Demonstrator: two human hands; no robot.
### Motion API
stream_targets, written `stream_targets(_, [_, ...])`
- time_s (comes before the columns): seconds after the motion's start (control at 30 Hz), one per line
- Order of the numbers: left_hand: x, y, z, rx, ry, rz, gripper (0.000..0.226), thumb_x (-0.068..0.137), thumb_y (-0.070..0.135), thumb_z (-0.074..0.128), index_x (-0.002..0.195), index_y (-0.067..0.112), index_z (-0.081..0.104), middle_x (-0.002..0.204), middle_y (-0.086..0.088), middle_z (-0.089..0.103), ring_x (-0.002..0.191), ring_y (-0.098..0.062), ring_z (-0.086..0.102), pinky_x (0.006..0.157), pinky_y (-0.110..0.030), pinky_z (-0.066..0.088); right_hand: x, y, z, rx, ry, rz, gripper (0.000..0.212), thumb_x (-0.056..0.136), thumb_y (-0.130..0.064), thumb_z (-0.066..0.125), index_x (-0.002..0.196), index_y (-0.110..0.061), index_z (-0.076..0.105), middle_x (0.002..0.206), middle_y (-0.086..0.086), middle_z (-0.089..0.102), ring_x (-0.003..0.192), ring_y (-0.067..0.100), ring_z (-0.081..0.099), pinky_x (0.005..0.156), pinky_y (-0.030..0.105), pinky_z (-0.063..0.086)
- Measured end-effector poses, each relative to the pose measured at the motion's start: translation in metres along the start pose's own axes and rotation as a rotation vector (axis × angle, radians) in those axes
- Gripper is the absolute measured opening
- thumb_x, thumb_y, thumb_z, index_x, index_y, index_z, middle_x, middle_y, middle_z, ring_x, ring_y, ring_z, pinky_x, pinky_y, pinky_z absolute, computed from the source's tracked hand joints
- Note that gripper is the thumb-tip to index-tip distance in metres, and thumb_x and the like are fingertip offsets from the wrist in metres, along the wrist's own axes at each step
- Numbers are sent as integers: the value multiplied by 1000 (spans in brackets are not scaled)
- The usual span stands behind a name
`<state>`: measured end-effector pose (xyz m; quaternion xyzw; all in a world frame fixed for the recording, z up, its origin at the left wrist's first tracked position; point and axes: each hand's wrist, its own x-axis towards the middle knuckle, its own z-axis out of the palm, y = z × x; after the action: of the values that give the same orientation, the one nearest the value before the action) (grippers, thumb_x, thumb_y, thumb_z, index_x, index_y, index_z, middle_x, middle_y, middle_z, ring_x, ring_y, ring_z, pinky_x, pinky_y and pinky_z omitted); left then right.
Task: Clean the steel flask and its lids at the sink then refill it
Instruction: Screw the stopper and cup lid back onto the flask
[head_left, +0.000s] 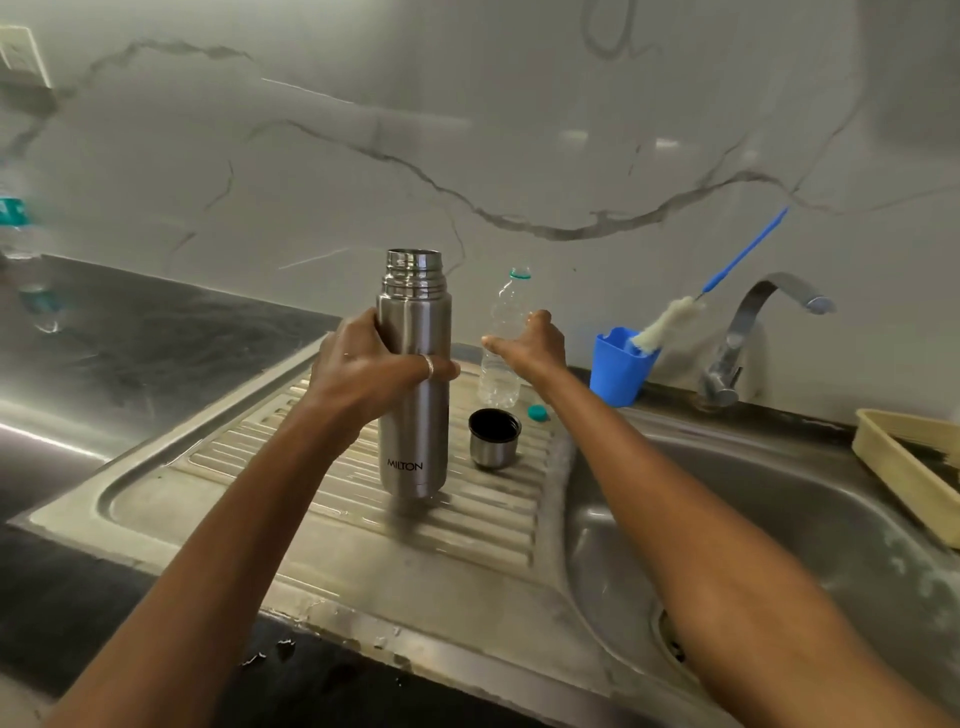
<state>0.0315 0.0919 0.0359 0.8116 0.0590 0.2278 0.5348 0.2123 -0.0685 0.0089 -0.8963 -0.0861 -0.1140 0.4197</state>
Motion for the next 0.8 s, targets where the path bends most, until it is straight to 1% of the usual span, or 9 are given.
stream_targets(0.13, [1, -2, -3, 4, -17, -8, 65, 50, 46, 86, 108, 25, 69, 100, -1, 72, 95, -21, 68, 87, -43, 58, 1, 5, 8, -19, -6, 21, 80, 80, -43, 84, 137, -4, 42, 135, 12, 55, 123, 29, 56, 86, 29, 46])
stream_targets(0.2, [-1, 0, -5, 8, -19, -3, 63, 51, 45, 87, 108, 24, 69, 99, -1, 72, 95, -21, 68, 85, -41, 58, -2, 2, 7, -10, -36, 64, 95, 73, -45, 89, 140, -4, 37, 139, 13, 51, 128, 30, 53, 96, 34, 50])
stream_targets(0.3, [-5, 3, -11, 14, -10, 6, 55, 61, 37, 92, 108, 22, 69, 99, -2, 71, 95, -21, 68, 81, -38, 57, -11, -5, -7, -13, -109, 166, 120, 65, -50, 93, 149, 0, 21, 152, 18, 37, 139, 34, 40, 112, 42, 43])
stream_targets(0.37, [-8, 4, -16, -1, -15, -5, 51, 67, 29, 91, 111, 21, 67, 101, -3, 70, 97, -22, 67, 85, -40, 56, -22, -11, -21, -118, -101, 193, 124, 66, -52, 92, 150, 0, 18, 152, 20, 34, 140, 36, 37, 112, 43, 40])
stream_targets(0.43, [-11, 3, -21, -5, -9, -16, 52, 64, 30, 92, 110, 23, 68, 102, -2, 71, 97, -22, 67, 87, -42, 57, -34, -19, -30, -246, -52, 155, 113, 69, -48, 91, 148, 0, 25, 148, 21, 37, 137, 36, 39, 108, 43, 41])
stream_targets(0.5, [-15, 2, -26, -3, 13, -25, 52, 60, 32, 91, 107, 24, 69, 100, -1, 72, 97, -22, 68, 86, -42, 58, -48, -33, -32, -287, -40, 17, 87, 72, -38, 91, 138, -2, 47, 137, 19, 51, 126, 33, 51, 102, 42, 48])
stream_targets(0.6, [-22, 0, -31, -9, 37, -45, 54, 56, 34, 92, 105, 25, 70, 98, -1, 73, 95, -22, 70, 86, -44, 59, -73, -59, -17, -304, -226, -194, 41, 80, -23, 86, 112, -5, 69, 110, 12, 70, 99, 26, 66, 86, 36, 55])
stream_targets(0.7, [-27, -1, -34, -13, 45, -40, 56, 48, 38, 87, 101, 28, 70, 96, 0, 75, 93, -23, 72, 86, -49, 60, -91, -76, 13, -457, -413, -372, 40, 84, -21, 79, 122, -14, 67, 119, 8, 67, 106, 24, 61, 85, 33, 50])
stream_targets(0.8, [-28, -4, -37, 3, 89, -41, 55, 48, 37, 85, 100, 26, 70, 95, 0, 73, 92, -21, 70, 84, -46, 60, -91, -76, 40, -554, -507, -416, 41, 91, -20, 70, 131, -22, 59, 119, 8, 65, 105, 28, 61, 92, 43, 54])
